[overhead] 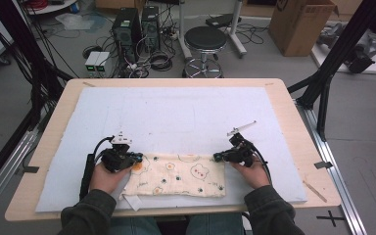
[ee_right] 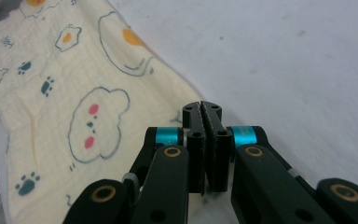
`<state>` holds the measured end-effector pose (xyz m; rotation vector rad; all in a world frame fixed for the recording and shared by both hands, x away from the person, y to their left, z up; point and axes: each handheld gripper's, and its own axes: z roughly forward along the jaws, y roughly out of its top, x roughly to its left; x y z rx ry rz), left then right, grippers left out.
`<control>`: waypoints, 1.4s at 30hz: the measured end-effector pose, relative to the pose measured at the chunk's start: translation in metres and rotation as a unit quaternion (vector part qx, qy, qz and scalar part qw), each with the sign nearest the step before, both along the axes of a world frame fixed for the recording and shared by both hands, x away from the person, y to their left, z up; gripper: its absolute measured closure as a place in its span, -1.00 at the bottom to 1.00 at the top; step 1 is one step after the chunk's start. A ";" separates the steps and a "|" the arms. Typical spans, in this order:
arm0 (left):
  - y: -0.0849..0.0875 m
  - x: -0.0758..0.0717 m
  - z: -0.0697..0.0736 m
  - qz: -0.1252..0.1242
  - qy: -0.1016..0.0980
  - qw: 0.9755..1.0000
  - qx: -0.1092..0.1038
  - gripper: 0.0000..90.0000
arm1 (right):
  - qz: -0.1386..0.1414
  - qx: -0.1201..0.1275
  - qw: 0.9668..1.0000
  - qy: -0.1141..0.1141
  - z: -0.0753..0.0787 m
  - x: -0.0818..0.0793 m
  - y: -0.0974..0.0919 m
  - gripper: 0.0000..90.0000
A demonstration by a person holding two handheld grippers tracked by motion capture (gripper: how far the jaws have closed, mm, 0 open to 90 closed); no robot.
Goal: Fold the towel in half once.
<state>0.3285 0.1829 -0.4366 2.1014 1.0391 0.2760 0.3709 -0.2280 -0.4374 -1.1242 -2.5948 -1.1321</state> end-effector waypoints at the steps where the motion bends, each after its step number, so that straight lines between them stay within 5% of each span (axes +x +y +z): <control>1: 0.000 0.000 0.000 0.000 0.000 1.000 0.000 0.98 | -0.003 0.001 1.000 0.003 0.000 -0.001 -0.004 0.97; 5: 0.000 -0.001 0.001 0.002 -0.001 1.000 0.005 0.98 | -0.013 0.009 1.000 0.001 -0.001 -0.003 -0.014 0.97; 12: 0.002 -0.001 0.010 0.008 -0.024 0.999 -0.031 0.95 | 0.002 0.018 1.000 -0.024 0.012 -0.006 -0.002 0.93; 20: 0.003 0.006 0.004 0.012 -0.010 1.000 -0.004 0.93 | 0.017 -0.003 1.000 -0.021 0.010 -0.001 0.012 0.92; 29: 0.004 0.004 0.000 0.002 -0.017 1.000 0.014 0.93 | -0.004 0.006 1.000 -0.012 0.000 -0.003 -0.010 0.92; 42: 0.006 0.001 -0.002 0.002 -0.026 1.000 -0.001 0.89 | -0.012 0.012 0.999 -0.037 0.000 -0.012 -0.017 0.76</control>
